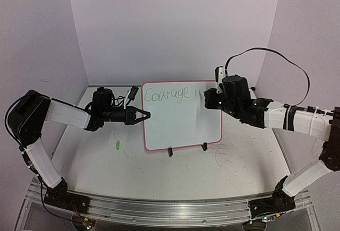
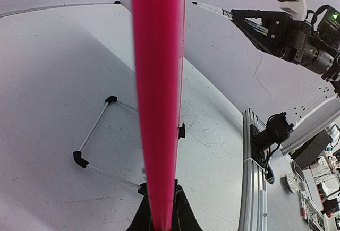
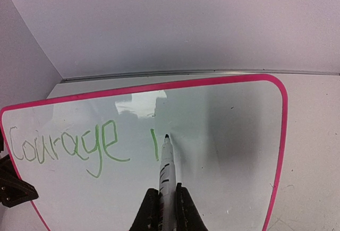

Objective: Write a sentence on the whiteboard

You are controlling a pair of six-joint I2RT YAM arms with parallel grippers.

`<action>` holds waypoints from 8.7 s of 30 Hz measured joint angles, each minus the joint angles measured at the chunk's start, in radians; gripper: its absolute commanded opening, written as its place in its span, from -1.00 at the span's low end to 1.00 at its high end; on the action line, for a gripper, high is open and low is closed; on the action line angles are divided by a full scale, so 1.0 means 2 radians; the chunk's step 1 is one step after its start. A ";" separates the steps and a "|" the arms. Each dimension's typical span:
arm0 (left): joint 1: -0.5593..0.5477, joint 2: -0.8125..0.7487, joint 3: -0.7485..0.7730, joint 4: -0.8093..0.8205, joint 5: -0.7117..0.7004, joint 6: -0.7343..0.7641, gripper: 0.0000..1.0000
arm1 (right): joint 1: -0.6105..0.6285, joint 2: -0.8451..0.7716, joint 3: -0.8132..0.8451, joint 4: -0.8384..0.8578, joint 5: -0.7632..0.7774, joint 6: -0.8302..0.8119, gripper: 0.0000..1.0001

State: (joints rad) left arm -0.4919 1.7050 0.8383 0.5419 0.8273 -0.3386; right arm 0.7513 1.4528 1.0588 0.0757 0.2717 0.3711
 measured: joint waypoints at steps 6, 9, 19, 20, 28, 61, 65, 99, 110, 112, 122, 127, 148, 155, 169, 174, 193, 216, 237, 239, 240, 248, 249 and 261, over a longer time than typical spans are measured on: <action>0.000 0.000 0.000 0.000 0.000 0.000 -1.00 | 0.000 0.009 0.007 0.003 0.000 -0.002 -1.00; 0.000 0.000 0.000 0.000 0.000 0.000 -1.00 | 0.000 0.012 0.007 0.004 0.000 -0.003 -1.00; 0.000 0.000 0.000 0.000 0.000 0.000 -1.00 | -0.001 0.019 0.007 0.007 0.002 -0.005 -1.00; 0.000 0.000 0.000 0.000 0.000 0.000 -1.00 | -0.001 0.020 0.007 0.007 0.003 -0.006 -1.00; 0.000 0.000 0.000 0.000 0.000 0.000 -1.00 | -0.001 0.023 0.007 0.011 0.008 -0.011 -1.00; 0.001 0.003 0.003 -0.001 0.004 -0.001 -1.00 | 0.002 0.005 -0.033 0.008 0.000 0.019 -1.00; 0.001 0.003 0.003 -0.002 0.004 -0.001 -1.00 | 0.002 0.008 -0.028 0.007 0.001 0.015 -1.00; 0.001 0.006 0.003 -0.001 0.005 -0.004 -1.00 | -0.002 0.024 -0.001 0.018 0.035 0.010 -1.00; 0.001 0.006 0.003 -0.001 0.005 -0.003 -1.00 | -0.002 0.003 -0.032 0.000 0.017 0.025 -1.00; 0.001 0.006 0.003 -0.001 0.005 -0.003 -1.00 | -0.002 -0.001 -0.036 -0.008 0.019 0.027 -1.00; 0.003 0.006 0.003 -0.008 -0.011 -0.004 -0.70 | -0.003 -0.083 -0.055 0.009 -0.012 0.019 -1.00; 0.015 0.005 -0.003 -0.027 -0.053 0.000 -0.54 | -0.003 -0.107 -0.066 0.027 -0.034 0.014 -1.00; 0.053 -0.015 -0.076 0.043 -0.055 -0.075 0.05 | 0.082 -0.036 -0.019 -0.008 -0.039 -0.013 -1.00; 0.062 0.007 -0.079 0.102 -0.022 -0.117 -0.08 | 0.095 -0.005 0.005 -0.009 -0.039 -0.015 -1.00; 0.063 0.023 -0.079 0.138 0.012 -0.112 -0.72 | 0.109 0.036 0.044 -0.008 -0.052 -0.023 -1.00; 0.059 0.023 -0.082 0.146 0.014 -0.096 -0.89 | 0.112 0.054 0.054 -0.007 -0.060 -0.025 -1.00; 0.049 0.021 -0.100 0.174 -0.009 -0.041 -1.00 | 0.142 0.150 0.119 -0.005 -0.099 -0.011 -1.00; 0.035 0.046 -0.091 0.158 0.036 -0.039 -0.99 | 0.147 0.184 0.136 -0.008 -0.077 0.001 -1.00; -0.008 -0.014 -0.136 0.156 -0.045 0.030 -1.00 | 0.153 0.133 0.079 0.018 -0.082 0.002 -1.00; -0.008 -0.014 -0.136 0.156 -0.045 0.030 -1.00 | 0.155 0.133 0.079 0.019 -0.086 0.002 -1.00; -0.008 -0.014 -0.136 0.156 -0.045 0.029 -1.00 | 0.155 0.134 0.079 0.020 -0.089 0.002 -1.00; -0.008 -0.014 -0.136 0.156 -0.047 0.029 -1.00 | 0.155 0.156 0.085 0.022 -0.095 0.002 -1.00; -0.008 -0.014 -0.136 0.156 -0.047 0.029 -1.00 | 0.155 0.158 0.086 0.022 -0.095 0.002 -1.00; -0.008 -0.016 -0.136 0.148 -0.048 0.029 -1.00 | 0.155 0.161 0.088 0.020 -0.080 0.012 -1.00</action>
State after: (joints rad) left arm -0.5079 1.6723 0.5659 0.8372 0.7305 -0.2798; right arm 1.0622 1.7748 1.2343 0.1167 0.1123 0.3944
